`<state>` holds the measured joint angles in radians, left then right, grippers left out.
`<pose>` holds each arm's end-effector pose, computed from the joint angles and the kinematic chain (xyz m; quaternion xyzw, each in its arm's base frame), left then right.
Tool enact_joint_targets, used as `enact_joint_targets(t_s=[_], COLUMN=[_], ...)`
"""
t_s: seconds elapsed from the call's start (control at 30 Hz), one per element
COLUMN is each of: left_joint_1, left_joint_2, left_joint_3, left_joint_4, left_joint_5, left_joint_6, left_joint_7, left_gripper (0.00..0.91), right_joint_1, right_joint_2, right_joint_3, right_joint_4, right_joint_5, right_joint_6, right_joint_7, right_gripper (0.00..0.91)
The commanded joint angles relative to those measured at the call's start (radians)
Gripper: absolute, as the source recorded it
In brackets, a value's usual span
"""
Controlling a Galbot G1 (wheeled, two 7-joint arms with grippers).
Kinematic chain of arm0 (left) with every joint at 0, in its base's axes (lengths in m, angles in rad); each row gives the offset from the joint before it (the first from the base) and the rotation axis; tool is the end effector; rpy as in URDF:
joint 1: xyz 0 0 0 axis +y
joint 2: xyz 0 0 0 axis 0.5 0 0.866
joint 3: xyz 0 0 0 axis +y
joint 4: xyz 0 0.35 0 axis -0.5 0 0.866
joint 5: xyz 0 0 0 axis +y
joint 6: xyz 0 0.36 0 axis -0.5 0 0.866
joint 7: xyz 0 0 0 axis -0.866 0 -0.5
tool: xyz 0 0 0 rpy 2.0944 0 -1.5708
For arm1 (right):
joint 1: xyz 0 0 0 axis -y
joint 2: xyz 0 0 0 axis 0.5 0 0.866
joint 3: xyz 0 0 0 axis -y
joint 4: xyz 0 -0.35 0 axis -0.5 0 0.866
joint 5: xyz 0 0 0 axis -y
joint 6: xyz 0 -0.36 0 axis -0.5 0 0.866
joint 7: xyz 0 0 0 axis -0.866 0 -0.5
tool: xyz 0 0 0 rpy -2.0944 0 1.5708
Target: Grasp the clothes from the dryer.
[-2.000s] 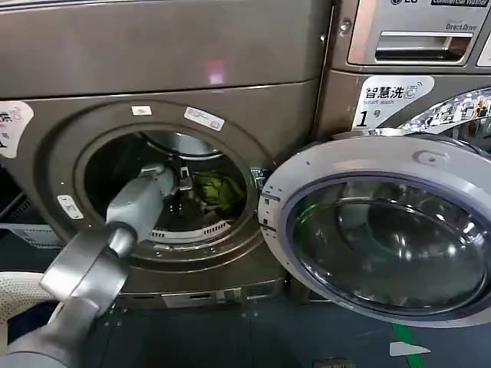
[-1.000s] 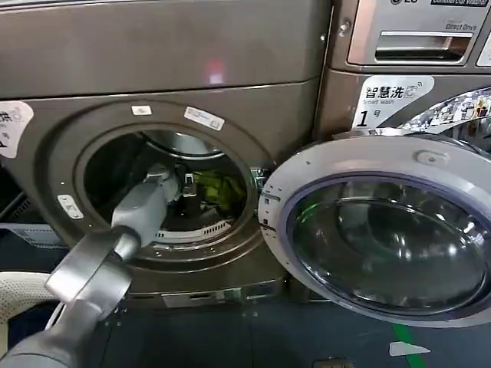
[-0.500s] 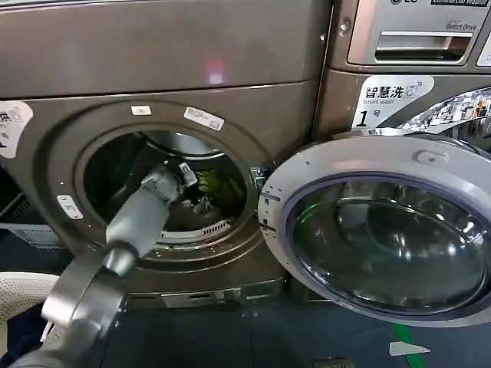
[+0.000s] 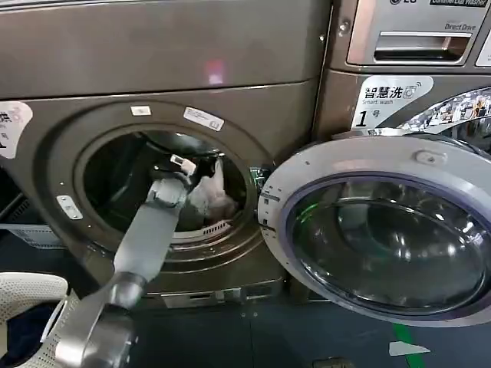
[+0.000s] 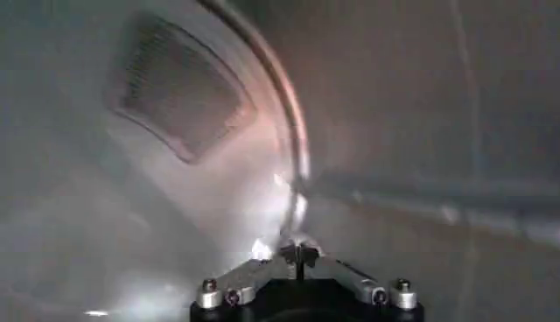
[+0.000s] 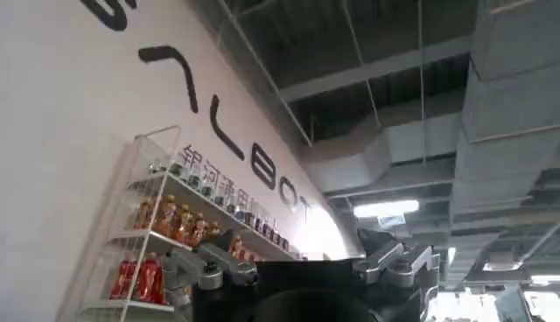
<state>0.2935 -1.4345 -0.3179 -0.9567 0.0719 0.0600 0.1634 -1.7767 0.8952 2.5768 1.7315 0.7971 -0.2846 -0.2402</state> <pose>0.5935 0.0162 -0.2115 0.1102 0.9814 0.1560 0.0213 -0.1438 -0.4285 0.0865 0.4872 0.8112 -0.2013 0.2531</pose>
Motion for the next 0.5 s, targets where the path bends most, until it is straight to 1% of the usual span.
enact_joint_targets(t_s=[0.03, 0.2, 0.37, 0.5], left_joint_1=[0.202, 0.292, 0.348, 0.382], left_joint_2=[-0.006, 0.0, -0.016, -0.022], left_joint_3=[-0.121, -0.123, -0.122, -0.123], left_joint_4=[-0.324, -0.437, -0.503, -0.551], left_joint_5=[-0.16, -0.145, -0.118, -0.117], left_joint_6=[-0.097, -0.128, -0.128, -0.118], left_joint_7=[-0.257, -0.252, -0.252, -0.252], left_gripper=[0.0, 0.0, 0.0, 0.0], right_joint_1=[0.005, 0.008, 0.007, 0.006], right_joint_2=[-0.002, 0.0, -0.002, 0.001], right_joint_3=[-0.011, -0.013, -0.017, -0.015], right_joint_4=[0.01, 0.01, 0.006, 0.006], right_joint_5=[-0.001, -0.002, 0.004, 0.012], right_joint_6=[0.033, 0.036, 0.045, 0.054], right_joint_7=[-0.007, -0.003, 0.018, 0.014], right_gripper=[0.907, 0.907, 0.907, 0.907])
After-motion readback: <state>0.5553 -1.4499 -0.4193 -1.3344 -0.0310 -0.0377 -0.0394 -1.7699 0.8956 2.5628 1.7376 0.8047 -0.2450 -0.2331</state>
